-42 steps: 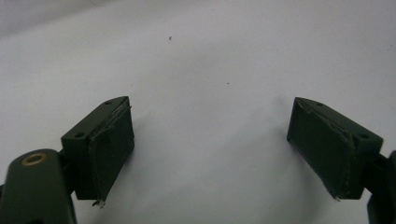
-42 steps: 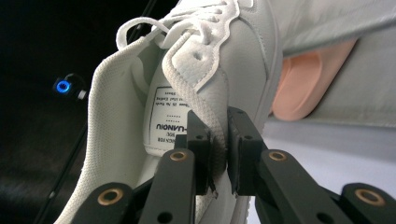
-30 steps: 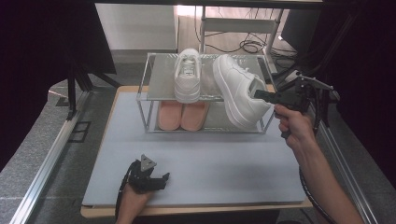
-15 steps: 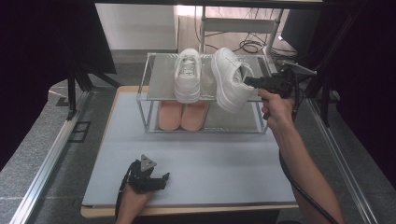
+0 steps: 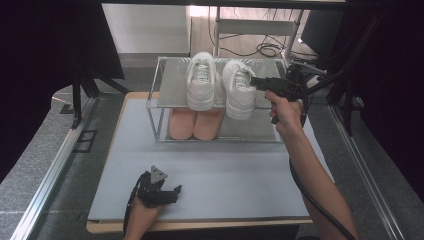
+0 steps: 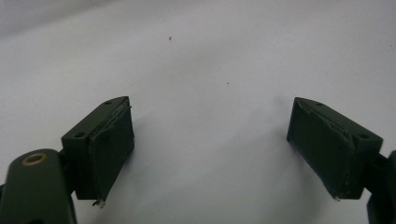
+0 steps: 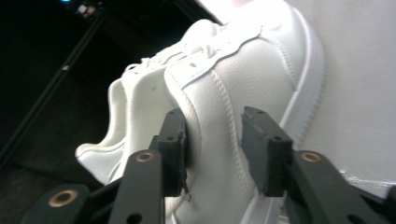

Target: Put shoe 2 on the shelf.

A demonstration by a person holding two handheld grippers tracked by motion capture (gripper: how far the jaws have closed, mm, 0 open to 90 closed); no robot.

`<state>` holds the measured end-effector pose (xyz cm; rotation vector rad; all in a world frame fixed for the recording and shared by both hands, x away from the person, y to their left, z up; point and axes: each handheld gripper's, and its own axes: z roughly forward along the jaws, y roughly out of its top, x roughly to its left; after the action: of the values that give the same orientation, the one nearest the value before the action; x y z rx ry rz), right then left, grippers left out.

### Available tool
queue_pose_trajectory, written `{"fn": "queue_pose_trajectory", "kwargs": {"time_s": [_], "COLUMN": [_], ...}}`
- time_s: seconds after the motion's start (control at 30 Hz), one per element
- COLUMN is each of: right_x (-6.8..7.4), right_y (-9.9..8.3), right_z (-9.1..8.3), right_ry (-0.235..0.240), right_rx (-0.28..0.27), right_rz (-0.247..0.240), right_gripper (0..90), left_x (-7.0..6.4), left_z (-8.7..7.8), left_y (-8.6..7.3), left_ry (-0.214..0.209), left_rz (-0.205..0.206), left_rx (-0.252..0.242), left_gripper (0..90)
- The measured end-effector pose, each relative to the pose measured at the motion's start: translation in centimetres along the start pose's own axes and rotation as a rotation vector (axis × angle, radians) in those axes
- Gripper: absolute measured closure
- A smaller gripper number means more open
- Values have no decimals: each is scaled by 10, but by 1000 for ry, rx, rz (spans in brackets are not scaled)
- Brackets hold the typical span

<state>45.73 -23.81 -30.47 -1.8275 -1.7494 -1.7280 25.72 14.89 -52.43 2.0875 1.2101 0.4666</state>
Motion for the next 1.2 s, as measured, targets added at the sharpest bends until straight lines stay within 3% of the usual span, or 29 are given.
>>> {"fn": "queue_pose_trajectory", "kwargs": {"time_s": [0.13, 0.23, 0.3, 0.4, 0.5, 0.63, 0.83, 1.0, 1.2], "right_x": [-3, -6, -8, -11, -13, -13, -10, -6, -2], "right_y": [-2, -3, -6, -15, -28, -51, -76, -80, -81], "right_z": [-9, -22, -31, -42, -48, -50, -40, -34, -29], "right_ry": [28, 19, 4, -8, 20, 33, 63, 53, 2], "right_rx": [-1, -20, -12, -7, 14, 38, 61, 46, 21], "right_rz": [-16, -51, -99, -160, -218, -271, -322, -356, -380], "right_gripper": [571, 571, 586, 689, 756, 887, 900, 900, 900], "left_x": [0, 0, 0, 0, 0, 0, 0, 0, 0], "left_z": [0, 0, 0, 0, 0, 0, 0, 0, 0], "left_y": [0, 0, 0, 0, 0, 0, 0, 0, 0], "left_ry": [0, 0, 1, 0, 1, 1, 1, 1, 1], "left_rz": [0, 0, 2, 0, 1, 1, 1, 0, 0], "left_rx": [0, 0, 2, 1, 1, 0, -1, -1, 0], "left_gripper": [150, 150, 150, 149, 150, 149, 149, 150, 149]}}
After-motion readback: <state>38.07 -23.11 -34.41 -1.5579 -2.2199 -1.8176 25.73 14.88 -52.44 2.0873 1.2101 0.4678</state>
